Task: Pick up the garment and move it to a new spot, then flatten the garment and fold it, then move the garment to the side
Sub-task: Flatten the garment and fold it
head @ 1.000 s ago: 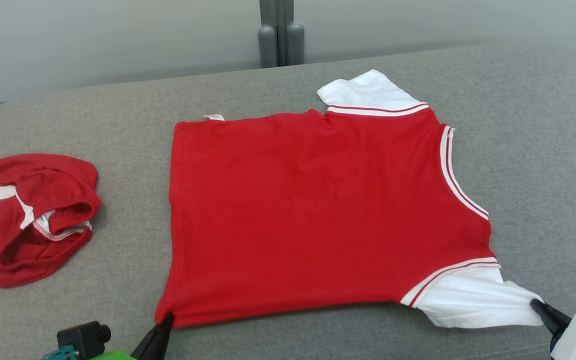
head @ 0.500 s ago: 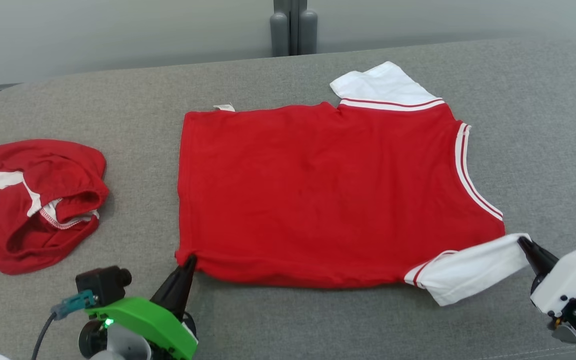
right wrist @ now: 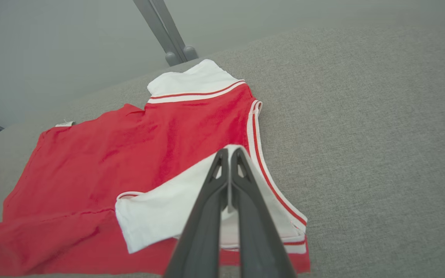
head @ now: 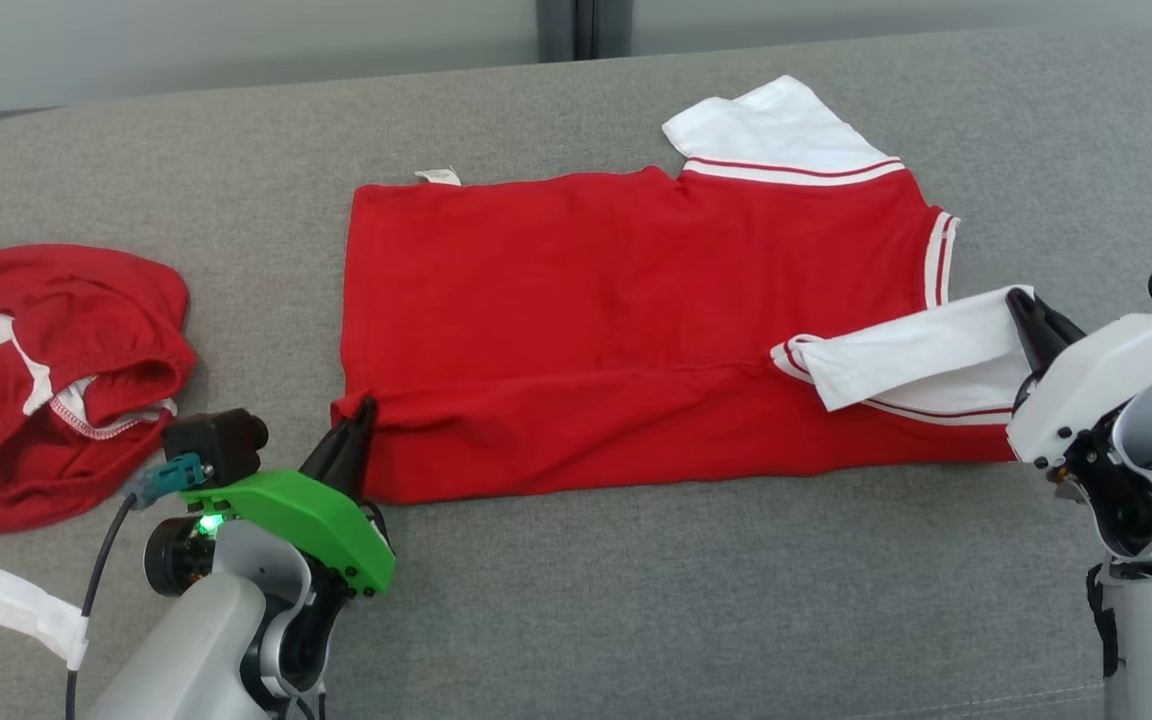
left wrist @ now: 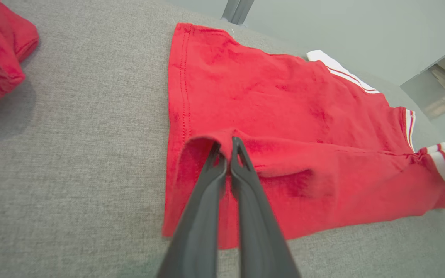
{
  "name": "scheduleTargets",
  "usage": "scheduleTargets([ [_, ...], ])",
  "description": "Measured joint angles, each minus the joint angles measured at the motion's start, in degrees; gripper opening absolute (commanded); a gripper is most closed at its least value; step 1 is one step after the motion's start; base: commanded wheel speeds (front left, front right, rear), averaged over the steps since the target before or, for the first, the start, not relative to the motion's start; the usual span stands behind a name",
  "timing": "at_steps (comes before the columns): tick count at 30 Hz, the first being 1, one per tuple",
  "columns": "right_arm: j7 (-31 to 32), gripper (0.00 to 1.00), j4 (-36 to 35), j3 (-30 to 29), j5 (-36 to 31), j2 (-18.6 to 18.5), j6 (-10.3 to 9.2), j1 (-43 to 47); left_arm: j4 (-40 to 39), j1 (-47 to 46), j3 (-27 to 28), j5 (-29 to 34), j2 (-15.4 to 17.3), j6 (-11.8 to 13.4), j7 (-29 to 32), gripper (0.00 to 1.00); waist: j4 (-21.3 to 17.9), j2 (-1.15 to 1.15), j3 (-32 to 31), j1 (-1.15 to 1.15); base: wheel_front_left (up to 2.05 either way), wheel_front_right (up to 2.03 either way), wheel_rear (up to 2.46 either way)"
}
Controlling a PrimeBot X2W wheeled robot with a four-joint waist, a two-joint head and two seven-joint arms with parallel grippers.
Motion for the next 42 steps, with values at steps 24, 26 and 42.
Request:
scheduleTargets([
  [24, -12.20, 1.00, 7.11, 1.89, 1.46, -3.97, 0.01, -2.77, 8.06, -3.65, -0.12, 4.70, -1.10, 0.10, -9.60, 1.00, 1.60, 0.00, 0.07, 0.00, 0.00, 0.00, 0.00],
  [26, -8.73, 1.00, 7.47, -0.14, -0.35, -3.89, 0.00, -0.10, 8.17, -1.69, -0.82, 4.87, -0.88, 0.27, -9.72, 1.00, 1.73, 0.00, -0.65, 0.00, 0.00, 0.00, 0.00],
  [42, -5.01, 1.00, 14.26, -6.48, -7.16, -0.12, 0.00, 1.86, 14.37, -3.80, -5.76, 7.26, -2.59, 0.79, -4.09, 1.00, 1.81, 0.00, 2.04, 0.00, 0.00, 0.00, 0.00],
])
